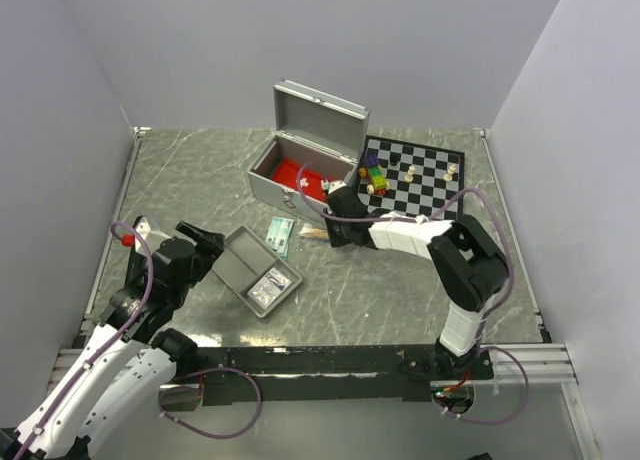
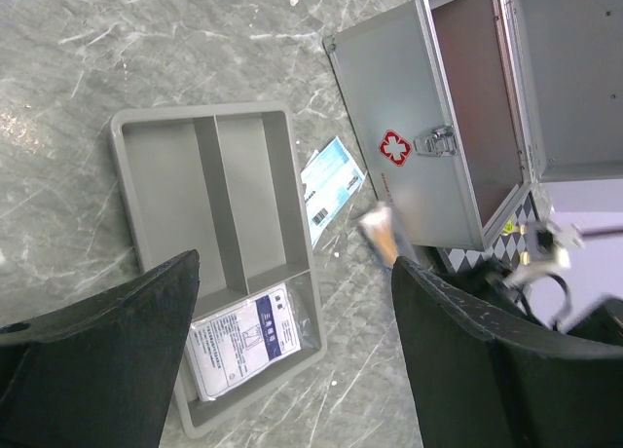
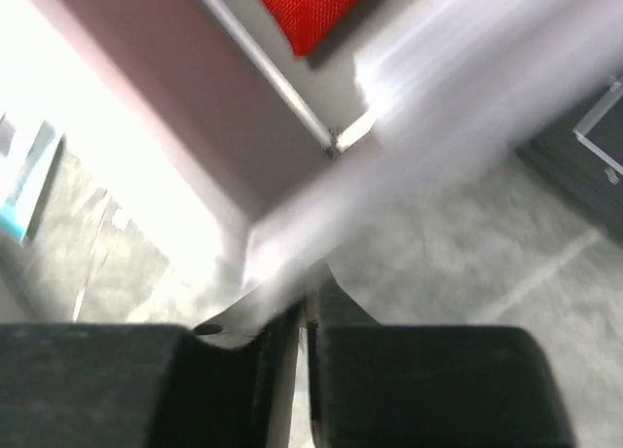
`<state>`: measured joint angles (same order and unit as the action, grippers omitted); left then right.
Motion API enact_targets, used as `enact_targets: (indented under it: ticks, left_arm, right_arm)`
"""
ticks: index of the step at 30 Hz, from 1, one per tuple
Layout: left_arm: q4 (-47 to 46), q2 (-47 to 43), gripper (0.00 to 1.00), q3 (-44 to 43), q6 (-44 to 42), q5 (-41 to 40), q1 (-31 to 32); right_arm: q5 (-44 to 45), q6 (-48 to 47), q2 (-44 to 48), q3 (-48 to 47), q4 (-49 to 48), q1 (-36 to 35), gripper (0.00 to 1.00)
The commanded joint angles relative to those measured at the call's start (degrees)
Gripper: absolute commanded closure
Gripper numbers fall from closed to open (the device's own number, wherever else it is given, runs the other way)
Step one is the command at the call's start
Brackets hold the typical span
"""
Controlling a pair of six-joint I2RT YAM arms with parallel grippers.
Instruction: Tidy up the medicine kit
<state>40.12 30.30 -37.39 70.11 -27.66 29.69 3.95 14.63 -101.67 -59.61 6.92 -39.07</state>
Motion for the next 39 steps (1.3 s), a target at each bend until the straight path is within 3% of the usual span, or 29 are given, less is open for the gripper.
enact_targets:
  ticks: [1, 9, 14, 26, 27, 30, 33, 36, 39]
  left_arm:
    - [-0.66, -0.25, 0.16, -0.58, -0.67, -0.02, -0.25]
    - [-0.39, -0.68, 0.16, -0.58, 0.03, -0.03, -0.25]
    - [2.15, -1.56, 0.16, -1.81, 1.34, -1.60, -0.25]
    - [11.47, -2.62, 0.15, -4.36, 8.99, -8.90, -0.25]
    - [11.65, -2.62, 0.15, -4.54, 8.91, -9.08, -0.25]
    - [11.65, -2.44, 0.15, -4.54, 8.73, -9.25, -0.25]
    - [11.82, -2.36, 0.16, -4.19, 9.08, -9.25, -0.25]
    - [11.30, -2.18, 0.16, -3.92, 8.73, -8.99, -0.25]
    - [10.42, -2.18, 0.16, -3.66, 8.29, -8.64, -0.25]
  right_arm:
    - [-0.69, -2.41, 12.08, 1.87, -0.07, -3.20, 0.93]
    - [-7.54, -8.65, 16.51, -2.17, 2.58, -13.57, 0.96]
    - [-11.85, -9.27, 9.14, -9.28, 2.84, -17.00, 0.94]
    - [-4.03, 2.33, -6.78, -23.52, 7.22, -16.83, 0.88]
    - [-4.03, 2.50, -7.75, -24.49, 8.10, -16.83, 0.84]
    - [-5.96, 1.98, -9.16, -25.90, 8.73, -16.83, 0.50]
    - [-6.32, 1.63, -7.59, -24.85, 8.20, -17.18, 0.30]
    - [-4.22, 0.84, -3.99, -21.96, 7.41, -17.27, 0.26]
    - [-2.55, -1.18, -0.38, -18.01, 5.13, -17.27, 0.32]
